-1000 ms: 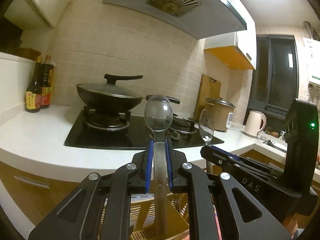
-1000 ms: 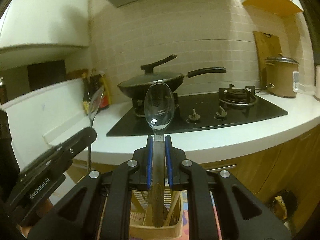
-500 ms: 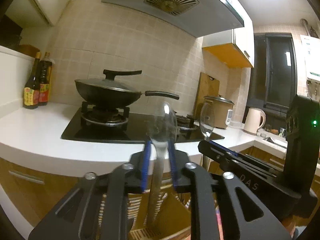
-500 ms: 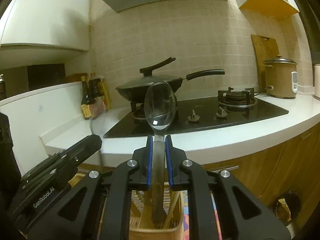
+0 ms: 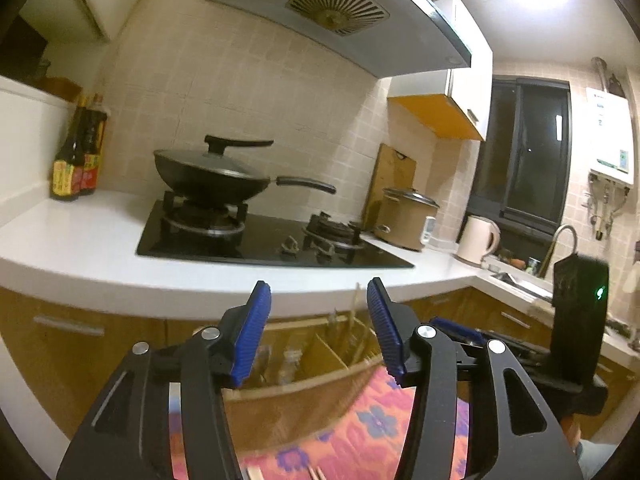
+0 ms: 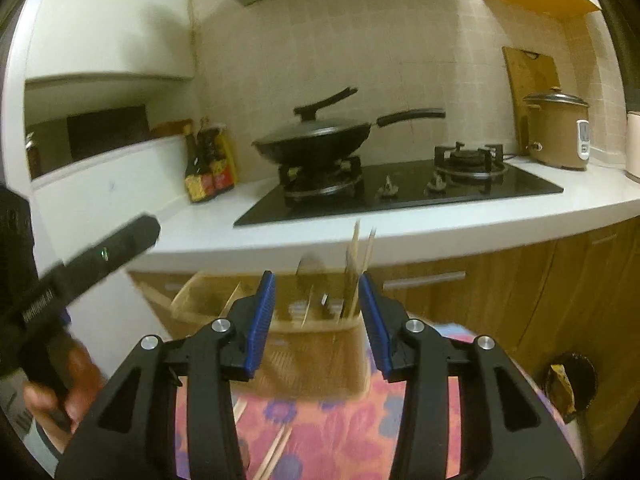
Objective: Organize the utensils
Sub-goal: 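Grasp a wooden chopstick pair with the left gripper while the right gripper grasps a clear spoon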
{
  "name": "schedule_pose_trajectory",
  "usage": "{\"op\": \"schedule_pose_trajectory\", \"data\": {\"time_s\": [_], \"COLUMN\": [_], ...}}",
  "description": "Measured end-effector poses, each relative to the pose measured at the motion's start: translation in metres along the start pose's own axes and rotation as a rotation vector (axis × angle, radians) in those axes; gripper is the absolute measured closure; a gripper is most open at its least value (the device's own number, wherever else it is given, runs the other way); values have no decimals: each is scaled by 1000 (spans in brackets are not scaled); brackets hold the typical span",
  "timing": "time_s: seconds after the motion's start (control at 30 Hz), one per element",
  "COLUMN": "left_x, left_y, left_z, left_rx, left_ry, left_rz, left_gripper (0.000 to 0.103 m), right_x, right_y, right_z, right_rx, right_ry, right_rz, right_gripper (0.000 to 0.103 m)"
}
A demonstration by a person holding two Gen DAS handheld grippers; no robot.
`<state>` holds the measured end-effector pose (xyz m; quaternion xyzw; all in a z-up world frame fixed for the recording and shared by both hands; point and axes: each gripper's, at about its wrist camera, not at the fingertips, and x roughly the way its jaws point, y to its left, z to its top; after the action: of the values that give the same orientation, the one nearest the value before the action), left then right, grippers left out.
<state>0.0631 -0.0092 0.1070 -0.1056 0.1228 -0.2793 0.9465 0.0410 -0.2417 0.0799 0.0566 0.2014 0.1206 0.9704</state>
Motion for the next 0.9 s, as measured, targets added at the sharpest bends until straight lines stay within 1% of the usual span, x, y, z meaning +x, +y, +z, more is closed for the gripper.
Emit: {"op": "schedule_pose_trajectory", "data": {"time_s": [0.07,0.2,0.27,0.37,0.43,0.5,0.53,0.6,0.77,0.9], "left_x": [-11,-32,-40,-47,-53,-55,-54,-50,-36,-27], "left_y": [0,5,9,17,27,34,38,43,47,43], "left_z": [-4,-25,-42,-62,-82,-99,-108,-121,-140,-152], "left_rx": [-11,-28,-37,-50,-96,-123,-132,-141,-152,-129], "left_ry": [23,86,132,183,240,283,308,347,428,475], "left_rz": [2,15,21,54,74,85,95,116,120,121], "left_gripper": [54,54,53,53,53,55,55,55,58,61], "right_x": [-6,-15,-18,-15,-13,-7,-3,2,7,12], "right_y": [6,20,27,36,41,45,46,47,54,63], "right_z": [-11,-37,-54,-79,-96,-115,-127,-142,-163,-174], "right_rx": [-14,-35,-44,-41,-42,-40,-34,-30,-48,-88], "right_ry": [43,100,136,211,257,328,376,429,495,530], "right_rz": [12,34,49,65,50,23,37,53,59,60], "right_gripper": [64,64,64,64,64,64,64,64,68,74]}}
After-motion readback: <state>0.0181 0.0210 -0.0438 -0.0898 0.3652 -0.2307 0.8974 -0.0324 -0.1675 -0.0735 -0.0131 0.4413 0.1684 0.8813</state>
